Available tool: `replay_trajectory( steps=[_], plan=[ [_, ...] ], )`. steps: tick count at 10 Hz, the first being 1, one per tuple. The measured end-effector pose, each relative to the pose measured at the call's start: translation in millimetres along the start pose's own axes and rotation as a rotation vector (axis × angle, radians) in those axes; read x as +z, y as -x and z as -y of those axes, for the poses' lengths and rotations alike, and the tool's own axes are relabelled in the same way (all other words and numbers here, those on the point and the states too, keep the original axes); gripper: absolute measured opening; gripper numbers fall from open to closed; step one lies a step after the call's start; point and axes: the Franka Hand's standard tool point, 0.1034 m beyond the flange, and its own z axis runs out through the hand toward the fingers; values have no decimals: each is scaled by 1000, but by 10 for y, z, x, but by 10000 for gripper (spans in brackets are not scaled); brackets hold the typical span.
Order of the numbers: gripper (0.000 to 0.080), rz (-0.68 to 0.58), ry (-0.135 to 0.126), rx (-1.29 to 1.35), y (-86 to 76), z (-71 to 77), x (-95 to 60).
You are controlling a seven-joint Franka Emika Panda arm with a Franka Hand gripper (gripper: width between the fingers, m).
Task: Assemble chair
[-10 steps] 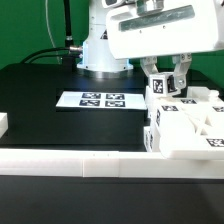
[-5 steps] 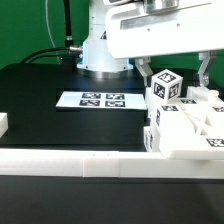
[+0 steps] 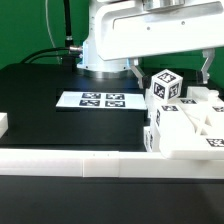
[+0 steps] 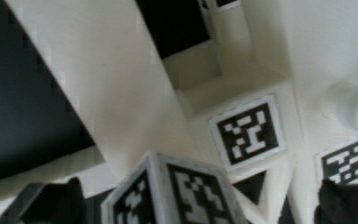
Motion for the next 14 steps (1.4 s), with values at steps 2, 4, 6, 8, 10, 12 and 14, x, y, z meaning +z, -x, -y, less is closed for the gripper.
replay_trajectory(
  steps=[2,4,6,8,10,12,14],
  plan=[
    [648,2,1,-179,-29,-86,10],
    [648,3,3,-274,-35,-122,11],
    [648,28,-3,-266,-12,-77,4],
    [648,77,-15,-258,27,-48,-7],
    [648,234,-23,-262,88,-15,2],
    [648,421,-34,-266,154,15,-4],
    [648,459,-43,-267,87,2,-3]
  ],
)
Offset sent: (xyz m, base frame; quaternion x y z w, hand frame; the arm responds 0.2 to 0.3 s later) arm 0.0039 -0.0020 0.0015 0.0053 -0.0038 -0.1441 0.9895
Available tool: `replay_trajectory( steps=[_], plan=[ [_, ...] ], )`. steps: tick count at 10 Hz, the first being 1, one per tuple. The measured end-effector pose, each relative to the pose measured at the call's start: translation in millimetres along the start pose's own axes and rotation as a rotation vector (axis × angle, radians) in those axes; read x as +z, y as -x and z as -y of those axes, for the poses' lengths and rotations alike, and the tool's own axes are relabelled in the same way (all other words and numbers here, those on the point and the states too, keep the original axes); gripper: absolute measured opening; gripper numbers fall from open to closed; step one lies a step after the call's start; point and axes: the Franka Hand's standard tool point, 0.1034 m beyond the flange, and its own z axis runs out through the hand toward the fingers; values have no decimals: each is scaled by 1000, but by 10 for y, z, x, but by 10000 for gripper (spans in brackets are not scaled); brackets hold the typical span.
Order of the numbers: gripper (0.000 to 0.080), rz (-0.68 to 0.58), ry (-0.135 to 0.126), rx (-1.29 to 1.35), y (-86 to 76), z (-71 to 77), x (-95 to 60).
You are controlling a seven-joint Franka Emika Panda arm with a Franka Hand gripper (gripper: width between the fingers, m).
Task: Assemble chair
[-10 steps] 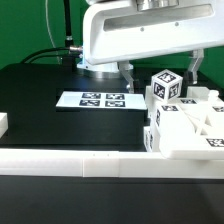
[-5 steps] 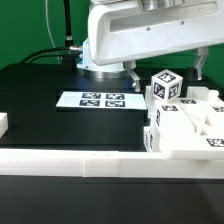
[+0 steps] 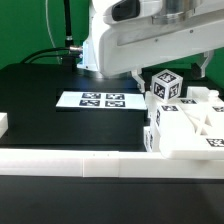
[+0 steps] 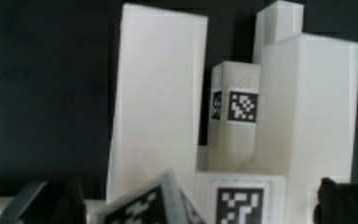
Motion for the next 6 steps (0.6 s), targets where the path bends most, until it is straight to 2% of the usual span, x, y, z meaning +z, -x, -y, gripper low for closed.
replay_trajectory(
  steps=[5,6],
  plan=[
    [648,-38,7,-20,-57,-47,-118],
    [648,-39,7,-28,-54,-92,-127]
  ],
)
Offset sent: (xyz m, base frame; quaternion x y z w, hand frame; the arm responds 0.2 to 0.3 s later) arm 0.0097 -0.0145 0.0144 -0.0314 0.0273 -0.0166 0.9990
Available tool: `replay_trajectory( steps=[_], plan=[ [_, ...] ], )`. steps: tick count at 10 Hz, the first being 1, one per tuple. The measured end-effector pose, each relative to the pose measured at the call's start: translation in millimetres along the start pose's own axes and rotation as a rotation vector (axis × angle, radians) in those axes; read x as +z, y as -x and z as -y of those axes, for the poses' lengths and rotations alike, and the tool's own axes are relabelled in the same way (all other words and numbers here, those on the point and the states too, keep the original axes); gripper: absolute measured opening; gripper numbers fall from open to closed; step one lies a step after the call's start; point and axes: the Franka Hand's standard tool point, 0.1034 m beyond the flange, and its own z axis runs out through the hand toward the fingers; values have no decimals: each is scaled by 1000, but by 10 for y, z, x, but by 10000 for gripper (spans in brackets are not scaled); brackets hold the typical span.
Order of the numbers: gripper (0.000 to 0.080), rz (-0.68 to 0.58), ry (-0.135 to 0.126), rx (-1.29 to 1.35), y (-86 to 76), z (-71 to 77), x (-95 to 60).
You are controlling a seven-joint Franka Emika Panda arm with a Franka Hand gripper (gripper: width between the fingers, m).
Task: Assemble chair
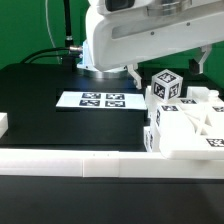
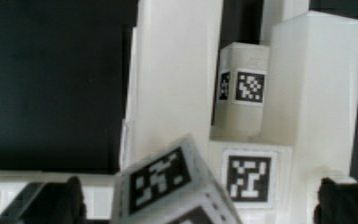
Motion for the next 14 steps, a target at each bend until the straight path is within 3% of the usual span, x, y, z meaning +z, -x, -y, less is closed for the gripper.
replay_trajectory(
  steps=[1,3,4,5,6,7,11,14],
  plan=[
    [648,-1,-1,8,5,-67,-6],
    [648,-7,0,7,-9,-60,-6],
    [557,-7,0,8,-7,-64,-3],
    [557,-7,0,8,-7,-65,-2],
    [374,-6,0,9,-7,-65,-1],
    [279,-6,0,9,-7,-66,-1],
    [281,-7,-2,63,-7,-64,-1],
    [281,-7,-3,248,-9,-56,-1]
  ],
)
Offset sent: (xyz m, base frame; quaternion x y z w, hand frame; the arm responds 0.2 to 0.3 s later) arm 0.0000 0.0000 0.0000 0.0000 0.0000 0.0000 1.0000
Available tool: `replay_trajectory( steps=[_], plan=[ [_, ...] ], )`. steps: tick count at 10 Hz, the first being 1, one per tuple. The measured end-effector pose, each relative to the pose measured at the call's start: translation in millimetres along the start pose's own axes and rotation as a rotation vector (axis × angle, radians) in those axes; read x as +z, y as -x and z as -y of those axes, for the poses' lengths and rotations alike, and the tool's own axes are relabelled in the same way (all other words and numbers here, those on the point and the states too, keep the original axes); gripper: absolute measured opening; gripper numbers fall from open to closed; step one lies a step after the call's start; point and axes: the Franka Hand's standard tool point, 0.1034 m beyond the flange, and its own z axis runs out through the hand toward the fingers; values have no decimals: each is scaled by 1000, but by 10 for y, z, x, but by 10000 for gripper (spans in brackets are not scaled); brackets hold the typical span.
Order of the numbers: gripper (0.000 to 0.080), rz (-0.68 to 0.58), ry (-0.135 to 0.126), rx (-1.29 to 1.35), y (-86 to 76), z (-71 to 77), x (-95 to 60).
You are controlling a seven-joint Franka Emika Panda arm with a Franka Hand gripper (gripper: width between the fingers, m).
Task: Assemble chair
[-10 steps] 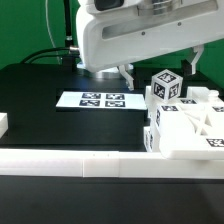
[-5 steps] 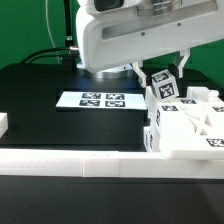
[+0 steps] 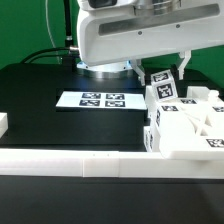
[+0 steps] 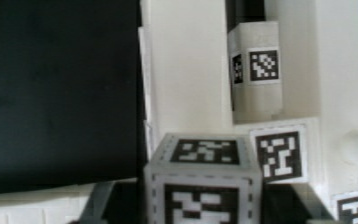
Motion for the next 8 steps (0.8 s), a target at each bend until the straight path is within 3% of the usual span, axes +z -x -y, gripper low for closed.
replay_trajectory(
  steps=[8],
  plan=[
    [281,0,-1,512,2,27,1]
  ],
)
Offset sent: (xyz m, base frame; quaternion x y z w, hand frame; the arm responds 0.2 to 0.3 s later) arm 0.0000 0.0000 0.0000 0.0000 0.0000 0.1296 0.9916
